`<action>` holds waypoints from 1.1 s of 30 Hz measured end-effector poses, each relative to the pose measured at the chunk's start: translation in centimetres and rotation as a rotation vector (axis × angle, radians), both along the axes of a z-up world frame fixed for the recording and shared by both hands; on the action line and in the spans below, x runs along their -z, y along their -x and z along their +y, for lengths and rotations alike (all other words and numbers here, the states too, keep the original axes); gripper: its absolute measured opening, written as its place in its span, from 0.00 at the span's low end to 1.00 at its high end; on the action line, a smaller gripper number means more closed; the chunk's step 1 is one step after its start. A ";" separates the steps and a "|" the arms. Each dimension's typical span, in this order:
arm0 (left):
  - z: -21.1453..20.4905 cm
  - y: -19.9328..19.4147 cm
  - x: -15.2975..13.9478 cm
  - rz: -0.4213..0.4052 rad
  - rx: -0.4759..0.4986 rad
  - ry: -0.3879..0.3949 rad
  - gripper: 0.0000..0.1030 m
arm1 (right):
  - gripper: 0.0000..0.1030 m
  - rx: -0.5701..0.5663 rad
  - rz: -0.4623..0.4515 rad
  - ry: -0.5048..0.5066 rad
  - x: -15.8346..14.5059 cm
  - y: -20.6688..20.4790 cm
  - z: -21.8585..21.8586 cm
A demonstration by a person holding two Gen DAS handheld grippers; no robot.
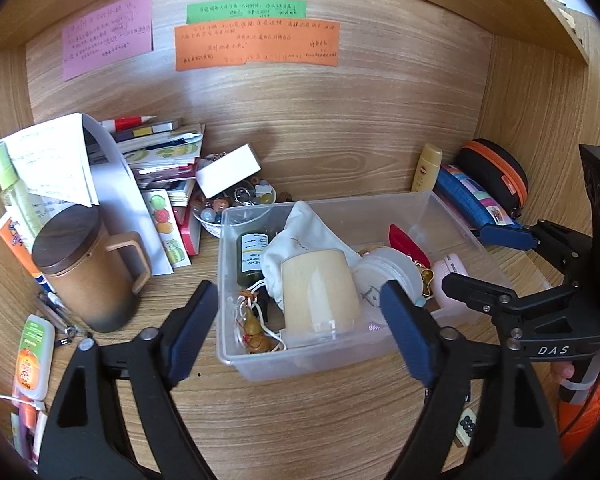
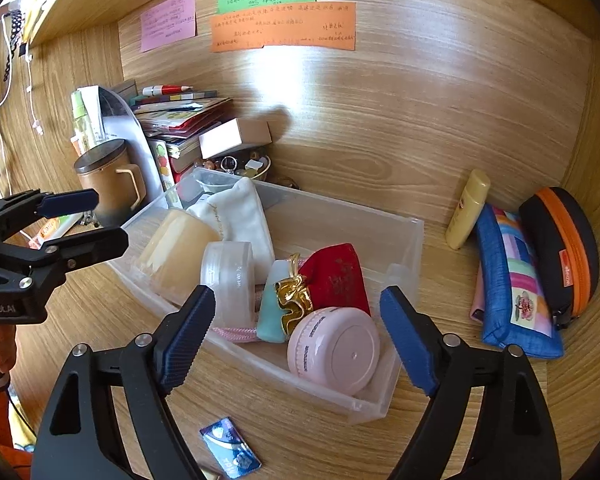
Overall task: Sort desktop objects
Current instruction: 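Open the right gripper to drop the pink container while the left drops the beige cylinder into the box, then withdraw both grippers toward the mahjong tile and blue Max card pack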
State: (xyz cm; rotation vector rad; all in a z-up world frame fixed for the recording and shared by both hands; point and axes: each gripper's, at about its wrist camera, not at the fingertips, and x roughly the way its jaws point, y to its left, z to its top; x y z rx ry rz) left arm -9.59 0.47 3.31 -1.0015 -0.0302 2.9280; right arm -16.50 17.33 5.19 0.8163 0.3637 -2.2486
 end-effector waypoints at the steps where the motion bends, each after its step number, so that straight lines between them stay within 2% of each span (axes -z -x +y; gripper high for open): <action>1: 0.0 -0.3 -0.1 0.006 -0.003 0.001 0.88 | 0.80 -0.001 0.000 -0.001 -0.1 -0.2 0.1; 6: 0.2 -1.6 -0.3 0.020 -0.001 0.012 0.92 | 0.81 0.010 0.016 -0.011 -0.3 -1.6 0.6; 14: 0.4 -3.6 0.6 -0.005 0.012 0.000 0.94 | 0.81 0.034 0.023 -0.044 0.3 -4.1 1.7; 26: -0.3 -5.3 3.3 -0.085 0.028 -0.052 0.95 | 0.81 0.061 -0.092 -0.076 5.2 -8.1 3.2; 30: -0.1 -5.8 4.4 -0.109 0.047 -0.075 0.95 | 0.79 0.083 -0.144 -0.051 6.5 -9.1 4.1; 33: 0.2 -6.1 5.0 -0.128 0.061 -0.083 0.95 | 0.79 0.091 -0.146 -0.044 6.7 -10.0 4.3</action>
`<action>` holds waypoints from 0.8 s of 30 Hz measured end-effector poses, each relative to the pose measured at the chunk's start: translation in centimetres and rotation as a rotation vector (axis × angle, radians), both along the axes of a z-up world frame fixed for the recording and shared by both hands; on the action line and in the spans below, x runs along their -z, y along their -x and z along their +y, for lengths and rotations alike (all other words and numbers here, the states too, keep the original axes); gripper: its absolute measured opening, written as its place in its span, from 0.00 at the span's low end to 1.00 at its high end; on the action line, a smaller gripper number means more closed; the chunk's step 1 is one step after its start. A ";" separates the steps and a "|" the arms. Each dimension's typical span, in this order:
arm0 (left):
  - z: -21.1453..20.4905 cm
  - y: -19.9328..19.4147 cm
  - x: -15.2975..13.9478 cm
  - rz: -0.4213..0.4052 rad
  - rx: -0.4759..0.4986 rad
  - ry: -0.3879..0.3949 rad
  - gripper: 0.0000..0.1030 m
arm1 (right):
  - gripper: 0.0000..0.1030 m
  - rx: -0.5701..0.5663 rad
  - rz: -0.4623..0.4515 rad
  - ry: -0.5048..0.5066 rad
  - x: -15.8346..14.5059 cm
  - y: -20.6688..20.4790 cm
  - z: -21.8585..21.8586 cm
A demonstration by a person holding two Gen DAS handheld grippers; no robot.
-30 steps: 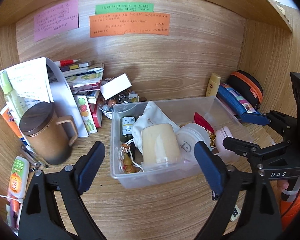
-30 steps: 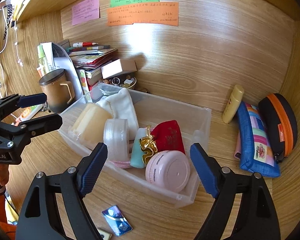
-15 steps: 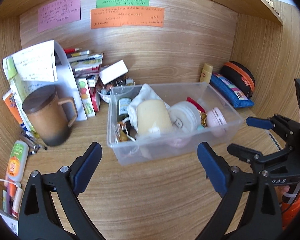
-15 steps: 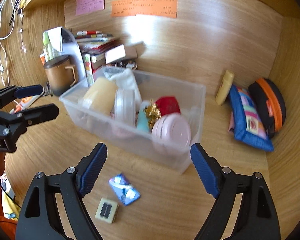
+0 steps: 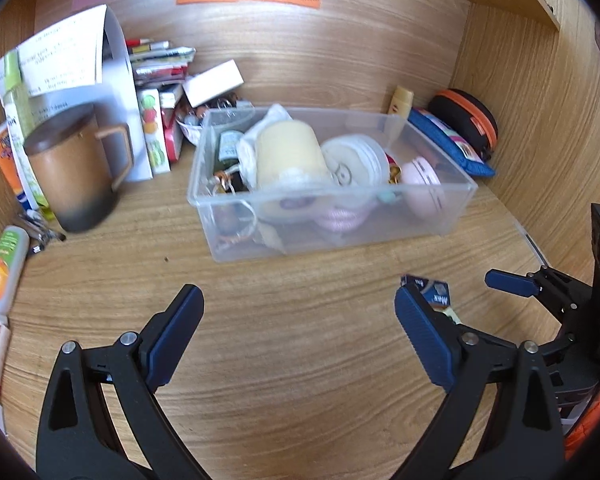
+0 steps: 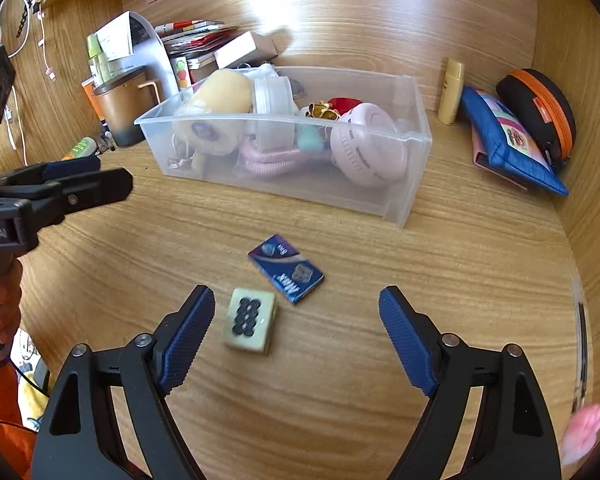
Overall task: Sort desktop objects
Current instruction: 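Withdraw both grippers toward the mahjong tile and blue Max card pack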
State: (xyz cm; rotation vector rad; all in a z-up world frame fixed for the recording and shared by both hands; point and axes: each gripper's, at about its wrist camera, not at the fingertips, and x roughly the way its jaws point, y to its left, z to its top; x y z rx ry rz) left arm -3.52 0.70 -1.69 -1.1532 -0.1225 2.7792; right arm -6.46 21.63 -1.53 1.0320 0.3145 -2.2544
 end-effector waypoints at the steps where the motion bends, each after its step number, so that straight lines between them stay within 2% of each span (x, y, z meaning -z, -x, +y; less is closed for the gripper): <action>1: 0.1 -0.1 0.2 -0.003 0.004 0.001 0.95 | 0.77 -0.004 0.002 0.002 0.0 -0.3 0.0; 5: 0.5 -0.3 0.6 -0.010 0.015 -0.001 0.95 | 0.68 -0.037 0.018 -0.003 0.3 -1.4 -0.7; 7: 0.5 -0.5 0.8 -0.015 0.015 0.001 0.95 | 0.54 -0.050 0.018 -0.023 0.8 -1.6 -1.2; 11: 0.5 -0.6 1.1 -0.028 0.009 0.001 0.95 | 0.43 -0.051 -0.005 -0.022 1.5 -1.4 -1.5; 16: 0.9 -0.4 1.4 -0.036 0.011 -0.010 0.95 | 0.22 -0.062 -0.004 -0.016 1.4 -1.3 -1.3; 24: 4.5 1.2 2.2 -0.080 0.096 0.006 0.95 | 0.22 -0.015 0.023 -0.022 0.9 -0.5 1.1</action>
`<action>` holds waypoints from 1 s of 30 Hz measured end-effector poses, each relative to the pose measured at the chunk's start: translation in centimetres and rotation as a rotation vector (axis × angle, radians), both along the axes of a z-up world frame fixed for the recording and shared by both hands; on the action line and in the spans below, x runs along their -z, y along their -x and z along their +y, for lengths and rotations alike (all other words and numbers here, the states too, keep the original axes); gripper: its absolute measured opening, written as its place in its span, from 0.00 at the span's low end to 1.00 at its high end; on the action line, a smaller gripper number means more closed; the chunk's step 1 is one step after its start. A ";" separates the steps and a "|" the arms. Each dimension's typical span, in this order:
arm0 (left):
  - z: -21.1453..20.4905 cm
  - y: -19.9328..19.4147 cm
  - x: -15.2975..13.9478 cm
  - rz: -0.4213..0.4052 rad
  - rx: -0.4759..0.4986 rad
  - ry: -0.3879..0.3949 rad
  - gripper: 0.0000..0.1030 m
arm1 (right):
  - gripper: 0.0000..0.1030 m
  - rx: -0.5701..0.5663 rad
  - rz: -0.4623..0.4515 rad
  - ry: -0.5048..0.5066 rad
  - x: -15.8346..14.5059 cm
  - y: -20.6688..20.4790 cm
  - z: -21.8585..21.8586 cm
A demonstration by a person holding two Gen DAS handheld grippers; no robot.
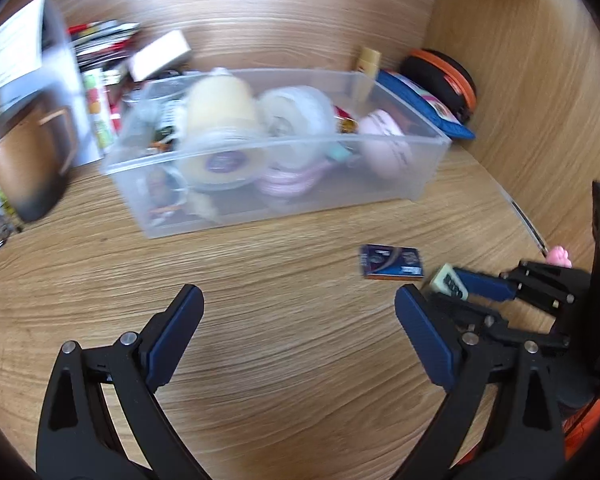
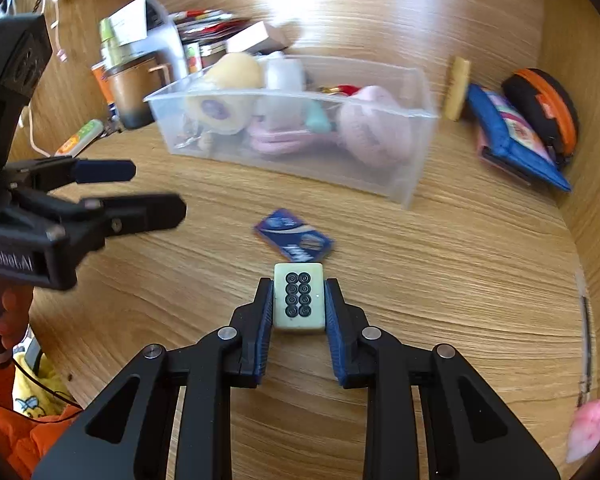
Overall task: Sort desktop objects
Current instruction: 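Grasp the mahjong tile with the right gripper while the left grasps the blue Max card pack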
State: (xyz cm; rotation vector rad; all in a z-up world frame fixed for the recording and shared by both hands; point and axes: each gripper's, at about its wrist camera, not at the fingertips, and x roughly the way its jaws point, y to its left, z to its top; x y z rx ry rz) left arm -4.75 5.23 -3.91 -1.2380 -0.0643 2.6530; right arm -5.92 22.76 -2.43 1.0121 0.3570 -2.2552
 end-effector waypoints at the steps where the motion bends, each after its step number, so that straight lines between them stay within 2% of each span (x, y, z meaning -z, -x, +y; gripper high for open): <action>1: 0.7 0.3 0.1 -0.005 0.016 0.009 0.95 | 0.22 0.012 0.005 0.001 -0.2 0.2 0.5; 9: 4.1 2.5 1.5 -0.049 0.086 0.027 0.95 | 0.22 0.114 0.019 0.022 -1.3 2.4 4.4; 18: 6.3 3.7 2.3 -0.051 0.109 0.112 0.94 | 0.22 0.148 0.043 0.064 -1.9 3.6 6.4; 19: 6.6 3.8 2.4 -0.049 0.114 0.120 0.93 | 0.22 0.148 0.045 0.065 -1.9 3.7 6.4; 21: 7.1 3.9 2.6 -0.050 0.127 0.134 0.82 | 0.22 0.138 0.047 0.063 -1.9 3.7 6.1; 28: 7.5 4.0 2.9 -0.040 0.139 0.137 0.77 | 0.22 0.122 0.026 0.034 -1.1 3.8 5.6; 30: 7.5 4.0 2.8 -0.034 0.144 0.136 0.71 | 0.22 0.123 0.025 0.030 -1.1 3.9 5.6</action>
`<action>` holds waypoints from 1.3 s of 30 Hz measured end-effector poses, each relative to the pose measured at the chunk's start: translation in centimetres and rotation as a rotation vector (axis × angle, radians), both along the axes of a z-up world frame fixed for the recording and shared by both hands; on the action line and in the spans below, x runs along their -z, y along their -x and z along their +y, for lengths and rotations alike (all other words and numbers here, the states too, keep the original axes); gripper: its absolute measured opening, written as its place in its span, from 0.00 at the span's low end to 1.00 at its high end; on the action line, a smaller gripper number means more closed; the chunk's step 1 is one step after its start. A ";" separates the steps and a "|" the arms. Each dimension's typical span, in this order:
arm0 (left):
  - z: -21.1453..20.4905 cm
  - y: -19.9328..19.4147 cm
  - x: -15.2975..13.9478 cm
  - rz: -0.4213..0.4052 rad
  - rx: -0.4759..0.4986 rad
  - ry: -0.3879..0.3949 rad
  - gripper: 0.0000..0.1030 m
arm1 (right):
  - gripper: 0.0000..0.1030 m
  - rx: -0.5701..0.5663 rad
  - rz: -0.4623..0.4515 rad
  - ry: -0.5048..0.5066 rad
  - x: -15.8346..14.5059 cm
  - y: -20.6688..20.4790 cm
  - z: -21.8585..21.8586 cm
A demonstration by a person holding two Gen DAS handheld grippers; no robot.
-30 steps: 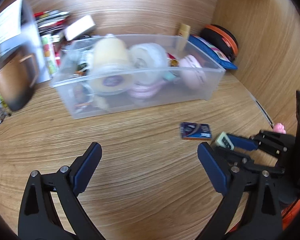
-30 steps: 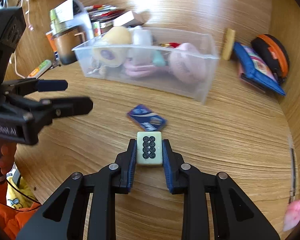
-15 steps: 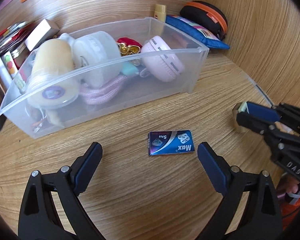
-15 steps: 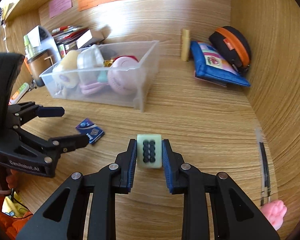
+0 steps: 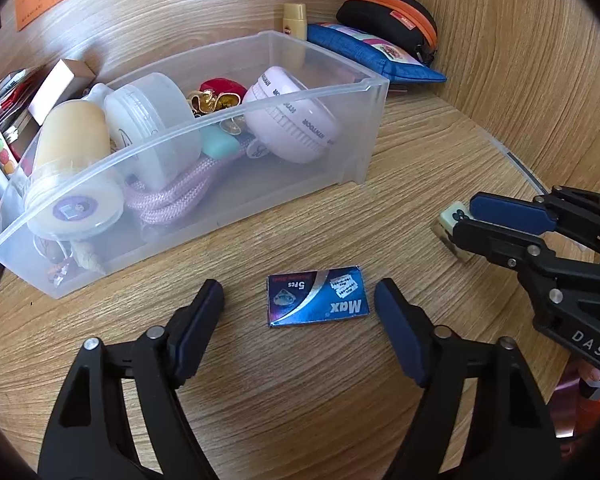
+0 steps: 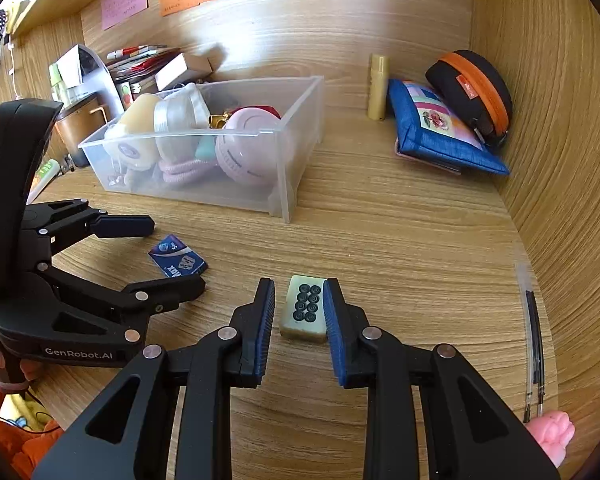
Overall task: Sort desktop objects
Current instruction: 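Grasp the mahjong tile with the right gripper while the left grasps the blue Max card pack, then carry the mahjong tile and Max card pack up over the clear plastic box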
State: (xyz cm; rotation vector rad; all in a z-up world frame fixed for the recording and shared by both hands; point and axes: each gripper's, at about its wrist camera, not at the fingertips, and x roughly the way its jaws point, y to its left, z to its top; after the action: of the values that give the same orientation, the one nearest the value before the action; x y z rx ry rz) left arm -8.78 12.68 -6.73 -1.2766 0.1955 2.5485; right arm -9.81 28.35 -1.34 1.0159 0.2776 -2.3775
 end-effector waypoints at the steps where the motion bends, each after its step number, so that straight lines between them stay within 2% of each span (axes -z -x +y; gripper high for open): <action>1: 0.0 0.0 -0.1 0.005 0.002 0.000 0.69 | 0.22 0.004 0.002 -0.005 0.0 0.0 0.0; 2: 0.0 0.0 -0.1 0.007 0.001 -0.001 0.63 | 0.22 0.008 0.005 -0.014 0.0 0.0 -0.1; 9: 0.1 -0.2 -0.2 0.015 0.030 -0.002 0.52 | 0.26 0.042 -0.026 -0.043 0.8 0.8 -0.1; 15: 0.2 0.0 -0.2 0.020 0.047 -0.010 0.48 | 0.26 0.044 -0.046 -0.035 1.5 0.9 0.0; 22: 0.2 -0.1 -0.2 0.018 0.058 -0.023 0.47 | 0.22 0.048 -0.071 0.003 1.4 1.1 0.0; 27: -0.7 0.2 -0.3 0.015 0.018 -0.050 0.47 | 0.22 0.038 -0.067 0.037 0.6 0.8 -0.2; 39: -4.5 -1.3 -3.2 0.109 -0.048 -0.124 0.47 | 0.22 -0.020 0.006 0.066 -2.4 0.1 -2.5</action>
State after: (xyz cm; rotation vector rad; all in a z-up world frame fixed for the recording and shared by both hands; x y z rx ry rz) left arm -7.52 8.21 -3.49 -1.1109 0.0288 2.6278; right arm -9.94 25.82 1.08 0.9719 0.2090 -2.3560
